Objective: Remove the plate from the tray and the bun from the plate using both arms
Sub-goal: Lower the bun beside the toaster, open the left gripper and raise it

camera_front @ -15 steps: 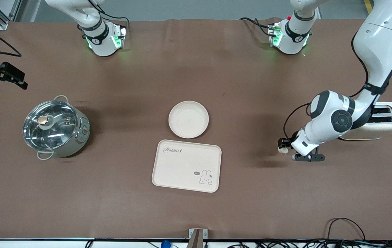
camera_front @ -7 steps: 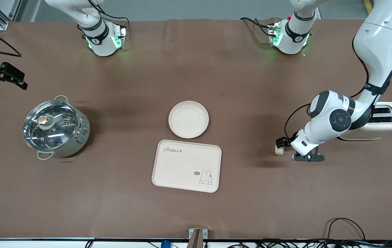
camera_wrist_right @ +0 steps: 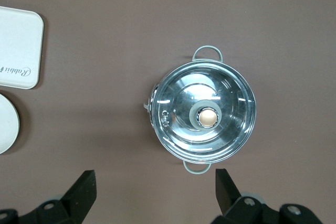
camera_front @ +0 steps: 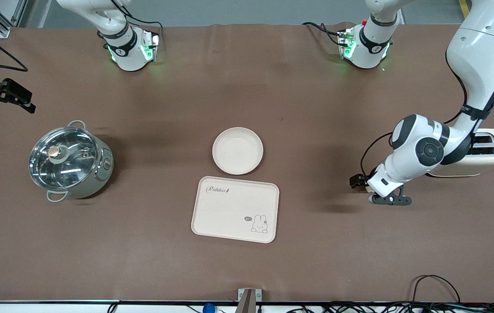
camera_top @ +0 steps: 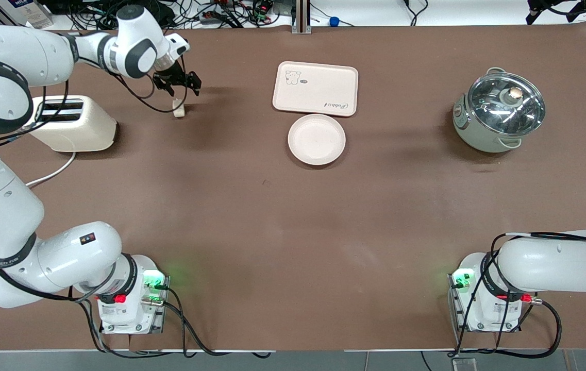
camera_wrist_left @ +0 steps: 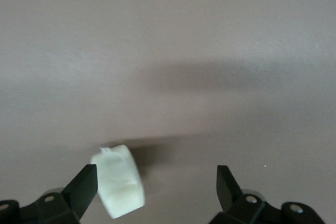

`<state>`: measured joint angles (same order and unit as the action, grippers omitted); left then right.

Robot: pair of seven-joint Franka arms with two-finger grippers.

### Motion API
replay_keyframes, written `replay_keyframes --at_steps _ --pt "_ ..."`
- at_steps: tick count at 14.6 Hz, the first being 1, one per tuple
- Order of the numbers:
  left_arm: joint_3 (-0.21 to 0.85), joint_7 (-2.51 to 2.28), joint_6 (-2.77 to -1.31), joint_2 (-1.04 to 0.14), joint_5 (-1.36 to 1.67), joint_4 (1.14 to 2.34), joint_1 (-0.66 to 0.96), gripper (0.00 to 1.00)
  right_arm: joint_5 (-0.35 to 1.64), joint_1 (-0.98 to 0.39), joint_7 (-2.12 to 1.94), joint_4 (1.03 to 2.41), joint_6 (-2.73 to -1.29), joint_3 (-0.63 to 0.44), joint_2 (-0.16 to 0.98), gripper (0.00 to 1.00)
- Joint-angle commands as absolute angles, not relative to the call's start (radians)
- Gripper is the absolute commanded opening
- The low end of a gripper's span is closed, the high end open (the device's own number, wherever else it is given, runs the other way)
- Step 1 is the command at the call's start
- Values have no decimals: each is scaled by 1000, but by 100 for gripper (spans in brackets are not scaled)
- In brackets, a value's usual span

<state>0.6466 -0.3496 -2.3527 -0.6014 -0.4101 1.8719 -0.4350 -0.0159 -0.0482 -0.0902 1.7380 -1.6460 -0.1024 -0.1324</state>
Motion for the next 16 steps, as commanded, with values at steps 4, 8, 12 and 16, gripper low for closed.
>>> replay_keyframes --at_steps 4,8,12,16 --pt "810 -339 -1829 -551 -417 1492 -440 100 -17 -54 -87 1726 -1640 -101 -133 100" --pt "836 -339 -1740 -457 -350 1419 -446 100 -17 -52 -87 1727 -1641 -101 -133 100" --pt "533 -310 -1698 -258 -159 1417 -266 100 -17 -54 -87 1732 -1632 -101 -133 100" --pt "274 -57 -1623 -114 -57 1431 -141 100 -17 -52 -86 1733 -1634 -101 -133 100"
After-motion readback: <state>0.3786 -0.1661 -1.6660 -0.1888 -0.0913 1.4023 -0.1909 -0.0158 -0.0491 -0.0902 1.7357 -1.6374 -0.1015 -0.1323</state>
